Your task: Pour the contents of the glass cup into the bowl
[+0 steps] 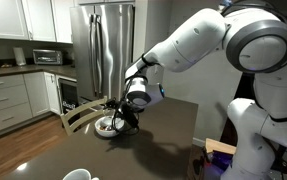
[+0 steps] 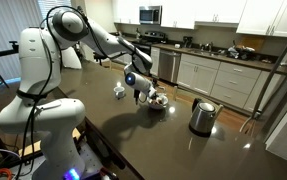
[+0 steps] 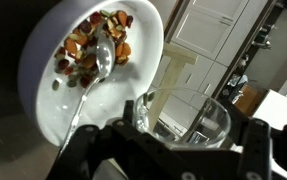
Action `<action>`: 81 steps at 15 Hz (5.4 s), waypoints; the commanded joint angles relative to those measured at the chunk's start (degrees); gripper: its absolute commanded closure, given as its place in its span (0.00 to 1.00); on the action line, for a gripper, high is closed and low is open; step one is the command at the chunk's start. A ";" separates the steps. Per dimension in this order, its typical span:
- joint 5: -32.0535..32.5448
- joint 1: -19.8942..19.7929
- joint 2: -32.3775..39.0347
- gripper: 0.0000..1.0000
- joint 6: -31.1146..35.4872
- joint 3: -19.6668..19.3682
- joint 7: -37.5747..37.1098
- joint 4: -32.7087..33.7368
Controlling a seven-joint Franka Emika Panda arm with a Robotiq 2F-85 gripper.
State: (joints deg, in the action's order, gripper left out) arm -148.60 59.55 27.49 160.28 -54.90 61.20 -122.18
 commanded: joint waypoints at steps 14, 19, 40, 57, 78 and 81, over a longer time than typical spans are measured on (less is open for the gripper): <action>7.97 -27.10 -16.42 0.41 -9.41 33.05 -2.69 -5.39; 13.71 -41.07 -16.19 0.41 -14.47 46.02 -8.32 -6.07; 21.92 -49.46 -11.91 0.41 -26.05 53.82 -20.43 -4.90; 22.67 -51.43 -7.14 0.41 -37.42 53.85 -36.90 -4.09; 19.39 -50.67 -4.21 0.41 -41.26 54.35 -38.30 -5.25; 17.13 -50.50 -4.07 0.41 -41.87 55.12 -38.21 -5.92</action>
State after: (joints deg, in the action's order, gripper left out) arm -128.85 9.69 23.79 119.55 -1.12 22.88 -127.15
